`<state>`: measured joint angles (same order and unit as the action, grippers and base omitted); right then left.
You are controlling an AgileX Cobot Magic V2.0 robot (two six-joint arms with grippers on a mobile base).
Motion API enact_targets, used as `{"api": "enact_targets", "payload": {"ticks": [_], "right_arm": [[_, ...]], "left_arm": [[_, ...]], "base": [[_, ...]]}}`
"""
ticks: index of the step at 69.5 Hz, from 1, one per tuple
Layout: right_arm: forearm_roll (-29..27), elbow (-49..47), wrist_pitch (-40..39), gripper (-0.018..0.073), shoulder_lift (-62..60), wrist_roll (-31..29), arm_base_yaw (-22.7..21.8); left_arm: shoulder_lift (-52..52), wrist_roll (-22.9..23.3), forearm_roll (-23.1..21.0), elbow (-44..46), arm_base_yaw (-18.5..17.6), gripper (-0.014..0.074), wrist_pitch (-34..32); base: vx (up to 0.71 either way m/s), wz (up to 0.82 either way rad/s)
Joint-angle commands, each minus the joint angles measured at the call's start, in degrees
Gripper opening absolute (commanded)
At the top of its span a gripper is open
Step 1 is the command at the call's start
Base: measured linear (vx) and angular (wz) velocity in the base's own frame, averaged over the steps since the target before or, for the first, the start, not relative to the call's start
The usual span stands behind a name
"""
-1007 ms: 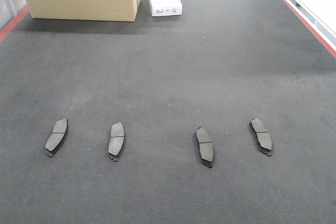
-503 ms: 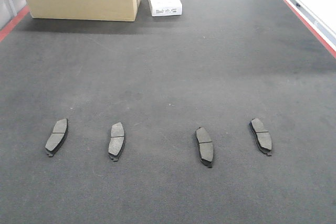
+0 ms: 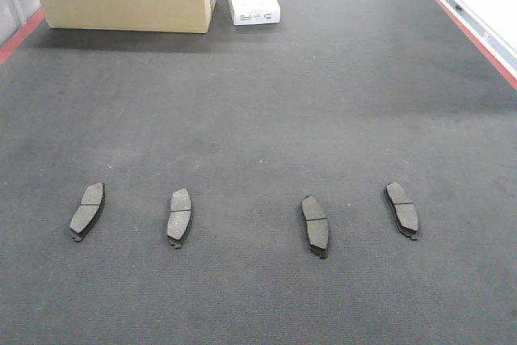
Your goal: Move and align brake pads A on conveyor
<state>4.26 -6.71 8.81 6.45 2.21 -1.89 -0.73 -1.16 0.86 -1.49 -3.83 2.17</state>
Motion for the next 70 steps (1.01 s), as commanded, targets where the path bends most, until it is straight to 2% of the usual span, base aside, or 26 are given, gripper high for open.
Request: {"api": "enact_targets", "payload": {"ticks": [1, 6, 8, 14, 70], "right_arm": [[0.2, 4.3, -10.1, -0.0011, -2.8, -0.7, -1.5], [0.5, 9.4, -12.2, -0.0011, -8.1, -0.7, -1.5], [0.5, 9.0, -9.3, -0.0011, -8.0, -0.7, -1.5], [0.5, 9.0, -7.7, -0.0011, -7.8, -0.9, -1.4], [0.4, 9.0, -8.2, -0.0011, -7.7, -1.3, -1.4]], "left_arm": [[-0.8, 0.5, 0.0, -1.0, 0.0, -0.0006, -4.4], [-0.8, 0.5, 0.0, -1.0, 0.0, -0.0006, -4.4], [-0.7, 0.5, 0.0, -1.0, 0.0, -0.0006, -4.4], [-0.8, 0.5, 0.0, -1.0, 0.0, -0.0006, -4.3], [-0.8, 0.5, 0.0, -1.0, 0.0, -0.0006, -4.1]], "base": [[0.00, 0.00], [0.00, 0.00], [0.00, 0.00], [0.00, 0.00], [0.00, 0.00]]}}
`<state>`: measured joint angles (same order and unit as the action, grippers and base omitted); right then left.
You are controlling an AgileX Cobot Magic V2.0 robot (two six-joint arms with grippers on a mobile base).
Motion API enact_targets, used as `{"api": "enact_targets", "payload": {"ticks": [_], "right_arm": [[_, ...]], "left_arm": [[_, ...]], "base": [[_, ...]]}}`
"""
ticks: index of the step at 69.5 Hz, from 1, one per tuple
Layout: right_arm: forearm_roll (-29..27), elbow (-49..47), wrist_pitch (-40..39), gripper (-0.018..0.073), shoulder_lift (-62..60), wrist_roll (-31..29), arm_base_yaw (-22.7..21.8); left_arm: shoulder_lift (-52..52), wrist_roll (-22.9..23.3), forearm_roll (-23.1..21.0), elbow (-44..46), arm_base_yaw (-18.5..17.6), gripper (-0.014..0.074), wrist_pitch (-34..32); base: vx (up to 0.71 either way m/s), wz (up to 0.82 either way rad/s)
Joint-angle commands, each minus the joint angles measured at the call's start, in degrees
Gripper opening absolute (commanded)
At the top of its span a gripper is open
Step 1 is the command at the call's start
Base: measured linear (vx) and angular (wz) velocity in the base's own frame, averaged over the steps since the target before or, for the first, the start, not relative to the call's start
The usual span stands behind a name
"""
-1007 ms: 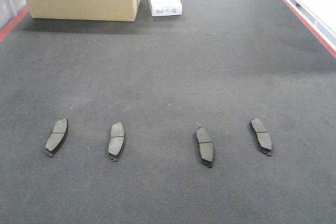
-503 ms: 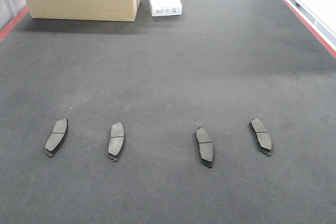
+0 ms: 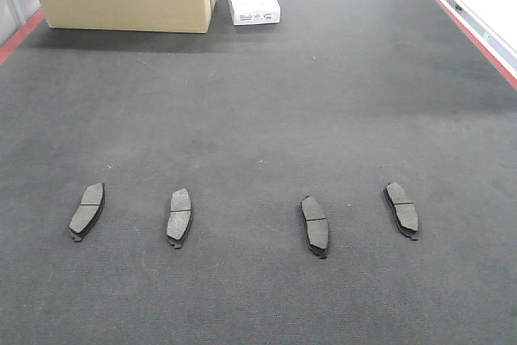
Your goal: Move and align brake pads A on conveyor
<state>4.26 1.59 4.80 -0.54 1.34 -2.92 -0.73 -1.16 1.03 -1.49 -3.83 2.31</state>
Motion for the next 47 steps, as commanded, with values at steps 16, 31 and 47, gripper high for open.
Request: {"api": "enact_targets", "payload": {"ticks": [16, 31, 47], "right_arm": [[0.4, 0.7, -4.2, -0.0011, -0.7, -0.4, -0.4], [0.4, 0.7, -4.2, -0.0011, -0.7, -0.4, -0.4], [0.4, 0.7, -4.2, -0.0011, -0.7, -0.4, -0.4]], "left_arm": [[-0.8, 0.5, -0.2, -1.0, 0.0, -0.0006, -4.2], [-0.8, 0.5, -0.2, -1.0, 0.0, -0.0006, -4.2], [-0.8, 0.5, -0.2, -1.0, 0.0, -0.0006, -4.2]], "base": [[0.00, 0.00], [0.00, 0.00], [0.00, 0.00]]}}
